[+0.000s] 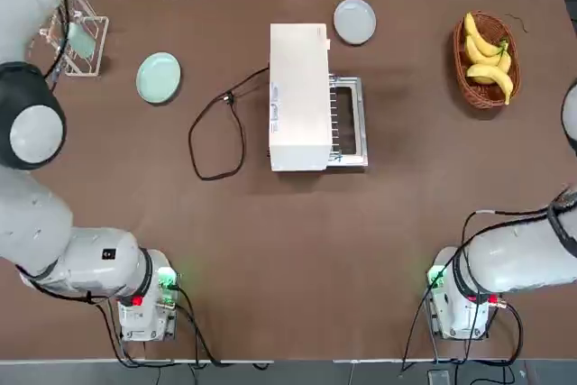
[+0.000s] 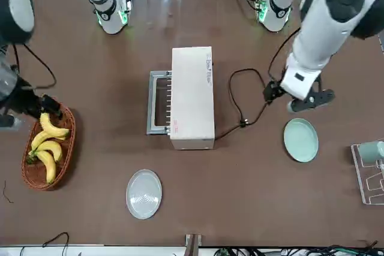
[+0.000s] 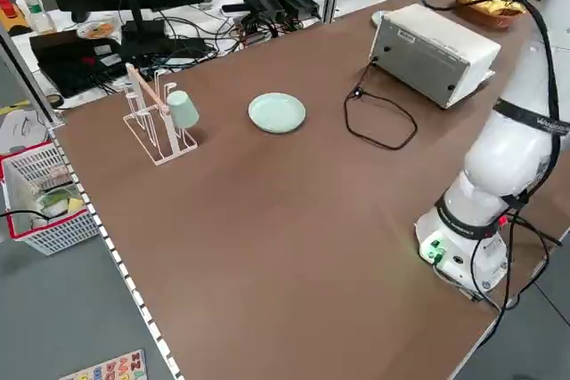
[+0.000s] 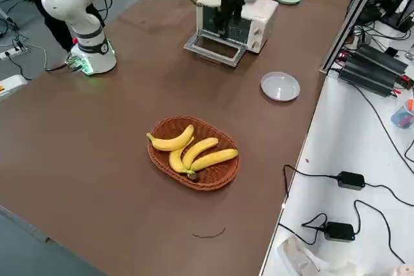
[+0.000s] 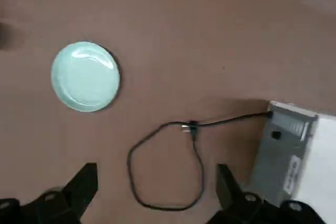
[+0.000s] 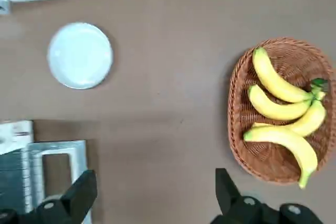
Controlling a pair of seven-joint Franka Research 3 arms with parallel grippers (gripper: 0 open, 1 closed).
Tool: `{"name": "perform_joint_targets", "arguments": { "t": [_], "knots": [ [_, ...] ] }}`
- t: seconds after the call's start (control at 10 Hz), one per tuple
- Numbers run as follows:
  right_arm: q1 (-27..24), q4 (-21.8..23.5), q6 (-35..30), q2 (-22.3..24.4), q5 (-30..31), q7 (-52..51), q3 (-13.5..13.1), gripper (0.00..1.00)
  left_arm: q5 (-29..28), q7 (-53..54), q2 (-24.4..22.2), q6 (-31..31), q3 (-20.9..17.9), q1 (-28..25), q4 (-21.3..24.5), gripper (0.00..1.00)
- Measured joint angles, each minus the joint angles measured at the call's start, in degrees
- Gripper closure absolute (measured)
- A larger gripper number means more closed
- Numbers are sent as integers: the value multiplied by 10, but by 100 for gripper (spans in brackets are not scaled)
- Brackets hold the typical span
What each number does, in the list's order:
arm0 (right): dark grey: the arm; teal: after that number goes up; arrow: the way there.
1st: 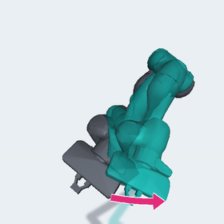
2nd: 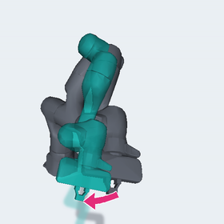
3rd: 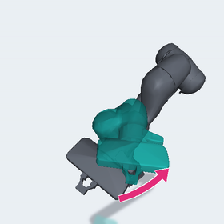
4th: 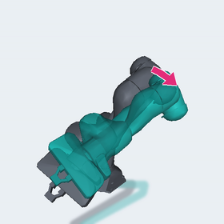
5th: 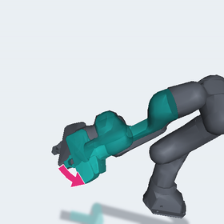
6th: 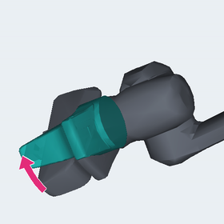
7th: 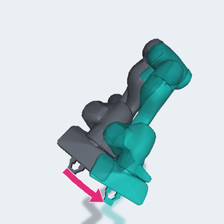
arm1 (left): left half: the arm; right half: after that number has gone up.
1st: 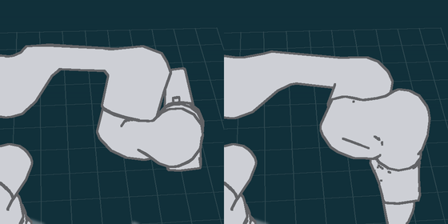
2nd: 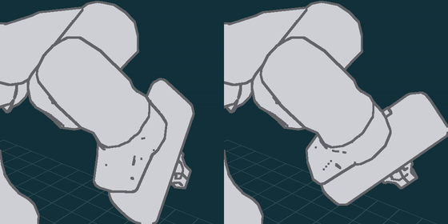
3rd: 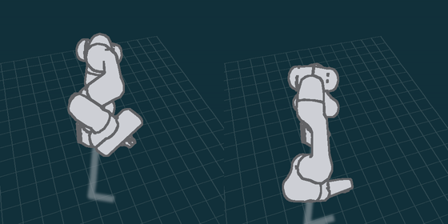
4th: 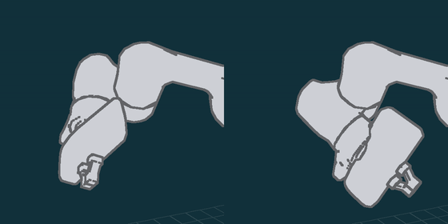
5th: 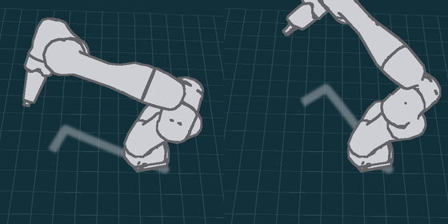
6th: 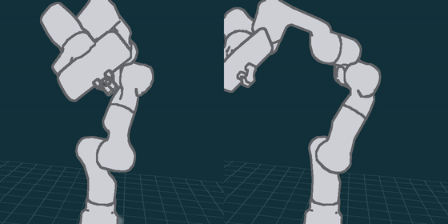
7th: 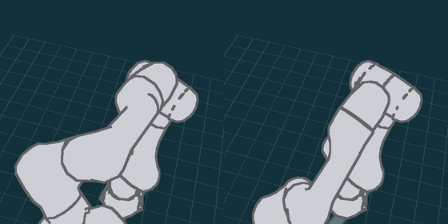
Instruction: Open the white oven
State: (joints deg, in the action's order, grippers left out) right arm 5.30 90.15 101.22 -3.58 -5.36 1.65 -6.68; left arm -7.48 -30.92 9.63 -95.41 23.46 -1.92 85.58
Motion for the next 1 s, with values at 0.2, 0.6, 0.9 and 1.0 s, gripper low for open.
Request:
{"name": "perform_joint_targets", "arguments": {
  "t": [0.2, 0.6, 0.9, 1.0],
  "knots": [
    [-4, -30, -92, 54, 3, 2, -1, 0, 9, 89, -18, 31, -31, -13, -2, 0],
    [-9, -51, -141, 53, 20, 3, -10, 0, 89, 222, -42, 130, -126, 5, -55, 0],
    [-11, -48, -142, 45, 26, -6, -14, 0, 115, 280, -71, 152, -171, 11, -65, 0],
    [-11, -43, -141, 43, 26, -9, -14, 0, 113, 284, -79, 158, -172, 13, -65, 0]
  ]
}}
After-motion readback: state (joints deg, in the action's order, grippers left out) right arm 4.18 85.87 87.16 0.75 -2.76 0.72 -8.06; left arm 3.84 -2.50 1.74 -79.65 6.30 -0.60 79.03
